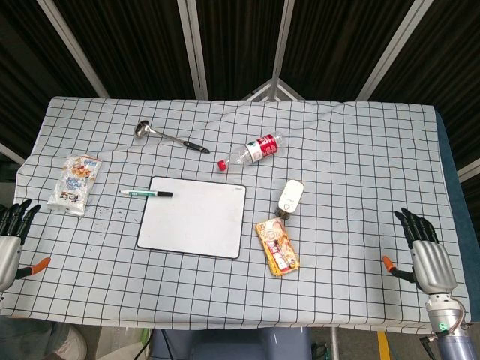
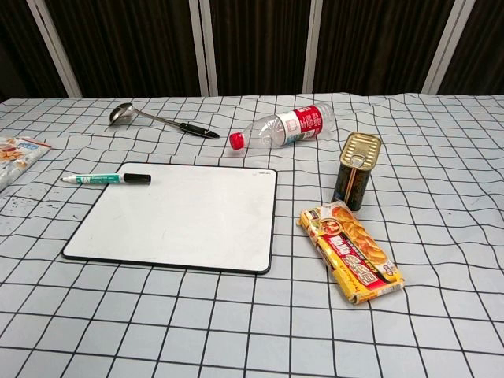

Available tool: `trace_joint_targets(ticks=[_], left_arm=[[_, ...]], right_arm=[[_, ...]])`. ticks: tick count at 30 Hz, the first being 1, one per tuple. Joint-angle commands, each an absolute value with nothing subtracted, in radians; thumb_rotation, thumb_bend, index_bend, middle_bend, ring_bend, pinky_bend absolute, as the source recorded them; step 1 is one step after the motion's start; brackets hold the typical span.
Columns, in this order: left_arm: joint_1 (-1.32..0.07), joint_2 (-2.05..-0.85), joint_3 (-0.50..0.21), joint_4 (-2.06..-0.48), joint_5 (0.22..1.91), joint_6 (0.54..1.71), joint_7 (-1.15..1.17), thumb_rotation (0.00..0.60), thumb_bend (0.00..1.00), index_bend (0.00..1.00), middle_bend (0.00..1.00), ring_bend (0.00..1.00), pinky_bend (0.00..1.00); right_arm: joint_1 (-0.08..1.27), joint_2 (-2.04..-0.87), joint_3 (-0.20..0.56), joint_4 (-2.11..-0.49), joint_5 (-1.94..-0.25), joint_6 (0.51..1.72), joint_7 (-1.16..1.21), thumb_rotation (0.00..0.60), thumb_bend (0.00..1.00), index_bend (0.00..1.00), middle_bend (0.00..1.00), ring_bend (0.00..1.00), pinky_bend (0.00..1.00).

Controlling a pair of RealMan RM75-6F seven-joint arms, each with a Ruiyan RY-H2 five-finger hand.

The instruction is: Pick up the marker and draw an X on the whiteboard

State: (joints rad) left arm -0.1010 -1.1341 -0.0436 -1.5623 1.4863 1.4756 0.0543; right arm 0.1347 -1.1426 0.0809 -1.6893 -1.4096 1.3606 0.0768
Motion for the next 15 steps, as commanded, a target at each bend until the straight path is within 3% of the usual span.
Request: trace_joint_targets(ticks=[1,15], left_arm=[[-0.101,-1.134,-0.043,-1.563,1.488,1.476,0.057,0.6,0.1,0.0,0.0,0.0,0.0],[-0.113,-1.138,-0.043,-1.565,1.478,1.448,0.066,0.6,0.1,0.0,0.0,0.0,0.0]], right_arm=[[0.133,-1.142,0.081,-1.689,-1.412,1.364,0.079,0.6,0.31,0.0,0.0,0.0,0.0],[0.129,-1.141,0.08,-1.689,-1.414,1.369,0.085,0.6,0.31,0.0,0.0,0.0,0.0]])
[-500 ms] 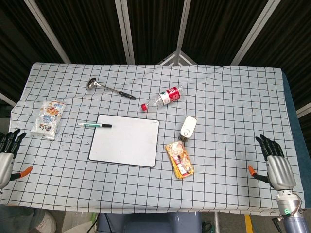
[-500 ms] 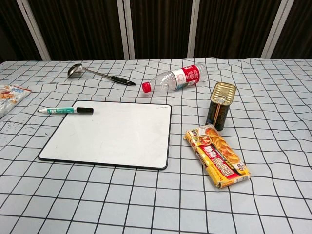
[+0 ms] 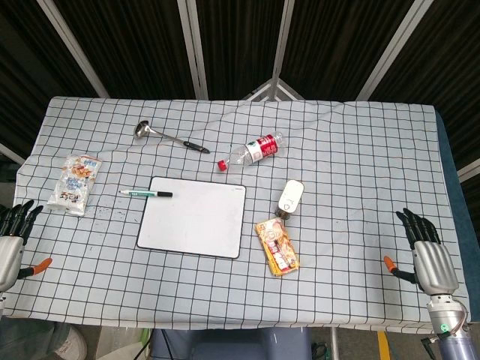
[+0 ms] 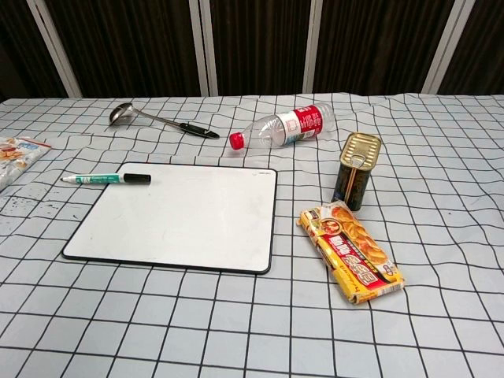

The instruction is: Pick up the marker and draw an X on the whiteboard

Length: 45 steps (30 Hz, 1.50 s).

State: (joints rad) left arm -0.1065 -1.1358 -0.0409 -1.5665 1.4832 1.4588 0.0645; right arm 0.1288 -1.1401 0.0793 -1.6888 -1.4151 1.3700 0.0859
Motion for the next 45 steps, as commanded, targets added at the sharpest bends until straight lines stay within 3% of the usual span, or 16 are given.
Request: trace_joint_targets(ticks=[1,8,18,24,37,45], left_arm=[[-0.118,-1.139,-0.044,-1.563,1.476,1.44,0.069,0.6,0.1,0.0,0.0,0.0,0.0],[-0.187,-1.14,-0.091,-1.572,1.422,1.348,0.106,0.6,0.1,0.03,0.0,0.0,0.0],[-0.383,-1.245,-0.218,-1.502,1.213,1.121,0.262,0.6,0.22,0.31,0.0,0.0,0.0],[-0.474,-1.35,-0.247,-1.401,1.13,1.044,0.349,0.6,0.29,0.4,0.0,0.0,0.0],[-0.62,-1.565,-0.268,-1.181,1.024,0.952,0.468,0.6,0.42,0.46,0.01,0.0,0.0],[-0.668,-1.644,-0.272,-1.1,0.977,0.921,0.502,0.6,0.43,0.46,0.01,0.0,0.0]], right_arm=[[0.13,-1.141,0.08,-1.689,-1.412,1.368,0.084,0.6,0.31,0.0,0.0,0.0,0.0],[0.128,-1.138,0.081,-1.692,-1.408,1.367,0.09,0.6,0.31,0.0,0.0,0.0,0.0],[0.131,-1.136,0.084,-1.697,-1.398,1.355,0.104,0.6,0.31,0.0,0.0,0.0,0.0],[0.133,-1.131,0.086,-1.699,-1.391,1.347,0.118,0.6,0.31,0.0,0.0,0.0,0.0],[0.135,-1.126,0.087,-1.702,-1.387,1.336,0.139,0.6,0.31,0.0,0.0,0.0,0.0],[0.136,-1.122,0.087,-1.705,-1.385,1.331,0.149,0.6,0.31,0.0,0.0,0.0,0.0]])
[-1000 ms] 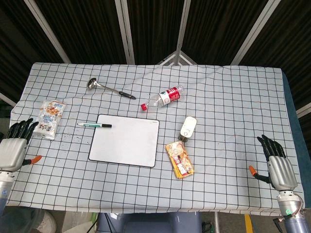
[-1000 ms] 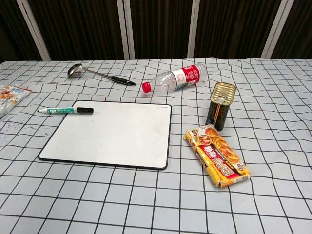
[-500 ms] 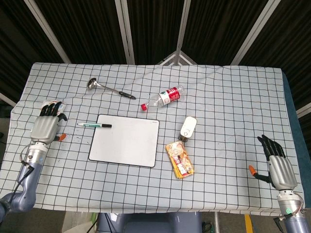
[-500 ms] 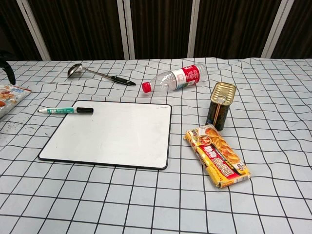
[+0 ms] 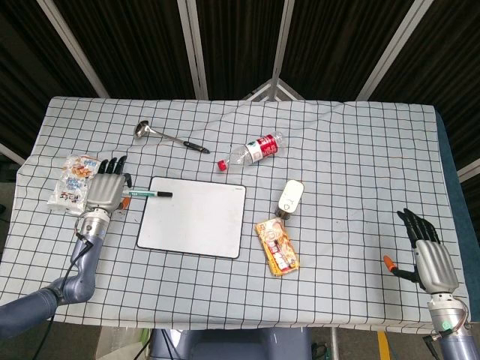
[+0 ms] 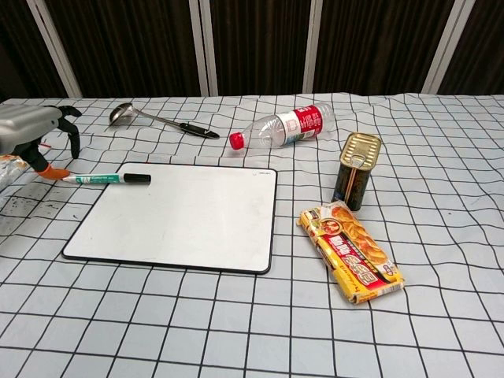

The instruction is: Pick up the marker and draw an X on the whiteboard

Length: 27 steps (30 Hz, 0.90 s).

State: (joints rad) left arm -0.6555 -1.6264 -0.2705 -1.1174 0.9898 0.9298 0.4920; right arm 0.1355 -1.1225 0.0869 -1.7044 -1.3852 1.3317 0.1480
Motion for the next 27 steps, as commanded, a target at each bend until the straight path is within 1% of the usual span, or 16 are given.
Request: trace_joint_targets(ticks=[1,14,24,27], left_arm=[[-0.676,-1.656,-0.272,-1.088,0.972,0.918,0.505,0.6,0.43,0.46,0.01,0.0,0.0],[-0.732,-1.738,-0.287,-1.012,0.93,0.886,0.509,0.6,0.43,0.45,0.01,0.0,0.0],[-0.759,-1.782,-0.282,-0.96,0.913,0.871,0.518,0.6,0.43,0.45,0.01,0.0,0.0],[-0.764,-1.794,-0.281,-0.948,0.904,0.867,0.52,0.6,0.44,0.46,0.01,0.0,0.0]], right_arm=[[0.136,-1.121,0.087,-1.706,-1.384,1.33,0.15,0.6,0.31,0.0,0.0,0.0,0.0],[0.137,-1.117,0.088,-1.71,-1.378,1.323,0.159,0.6,0.31,0.0,0.0,0.0,0.0],[0.137,-1.115,0.088,-1.713,-1.376,1.321,0.164,0.6,0.31,0.0,0.0,0.0,0.0],[0.137,-1.114,0.089,-1.714,-1.375,1.321,0.166,0.6,0.31,0.0,0.0,0.0,0.0]])
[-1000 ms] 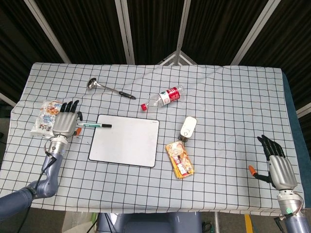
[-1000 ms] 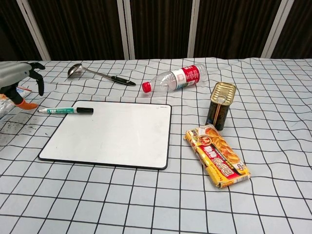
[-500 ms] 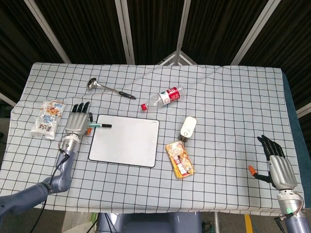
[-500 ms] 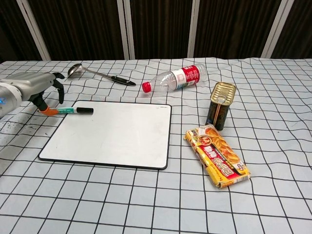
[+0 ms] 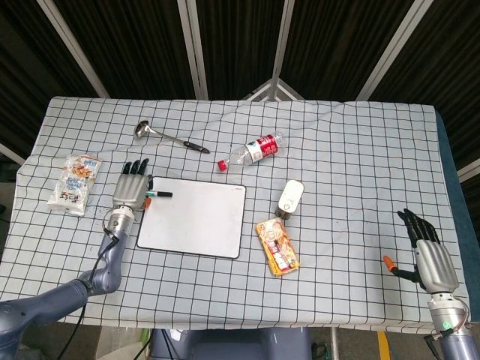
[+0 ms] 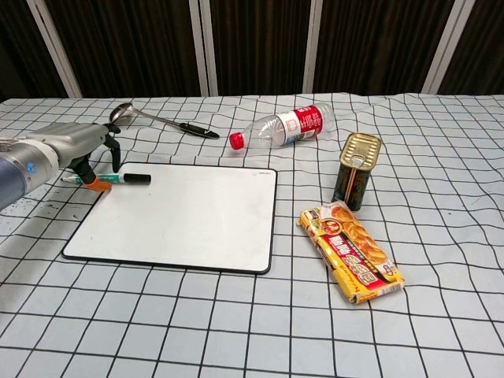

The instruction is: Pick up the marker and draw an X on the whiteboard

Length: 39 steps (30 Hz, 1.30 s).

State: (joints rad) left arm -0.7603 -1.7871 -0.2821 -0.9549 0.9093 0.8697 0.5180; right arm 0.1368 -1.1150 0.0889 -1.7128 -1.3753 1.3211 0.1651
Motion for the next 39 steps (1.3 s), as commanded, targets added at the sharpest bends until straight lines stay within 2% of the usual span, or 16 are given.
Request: trace_joint_targets(ticks=[1,7,11,18,25,32,39], left_arm=[[-0.764,-1.797,-0.281,-0.945,0.902,0.867,0.521,0.6,0.44,0.47,0.01,0.0,0.0],[-0.763,-1.805,-0.279,-0.94,0.9,0.877,0.512,0.6,0.48,0.61,0.06,0.0,0.0],[-0.754,-1.797,-0.289,-0.969,0.931,0.91,0.456,0.6,0.5,0.66,0.09,0.0,0.0],[-0.731,-1.745,-0.33,-1.104,0.984,0.975,0.319,0.6,0.51,0.67,0.11,0.0,0.0],[-0.7,-1.709,-0.379,-1.294,1.014,0.988,0.115,0.6,0.51,0.68,0.12,0.0,0.0],[-0.677,-1.724,-0.37,-1.4,1.046,0.977,-0.033,0.6,0.51,0.68,0.13,0.0,0.01],[-0.68,-1.76,-0.337,-1.399,1.103,0.963,-0.119,0.6,0.51,0.68,0.13,0.0,0.01]], right_arm=[[0.136,-1.114,0.089,-1.715,-1.375,1.321,0.167,0.6,0.31,0.0,0.0,0.0,0.0],[0.136,-1.114,0.089,-1.716,-1.376,1.323,0.167,0.6,0.31,0.0,0.0,0.0,0.0],[0.135,-1.114,0.09,-1.716,-1.374,1.324,0.167,0.6,0.31,0.0,0.0,0.0,0.0],[0.136,-1.114,0.091,-1.718,-1.372,1.323,0.166,0.6,0.31,0.0,0.0,0.0,0.0],[0.136,-1.116,0.091,-1.719,-1.372,1.324,0.162,0.6,0.31,0.0,0.0,0.0,0.0],[0.135,-1.115,0.093,-1.718,-1.369,1.325,0.163,0.6,0.31,0.0,0.0,0.0,0.0],[0.135,-1.114,0.093,-1.718,-1.369,1.324,0.165,0.6,0.31,0.0,0.0,0.0,0.0]])
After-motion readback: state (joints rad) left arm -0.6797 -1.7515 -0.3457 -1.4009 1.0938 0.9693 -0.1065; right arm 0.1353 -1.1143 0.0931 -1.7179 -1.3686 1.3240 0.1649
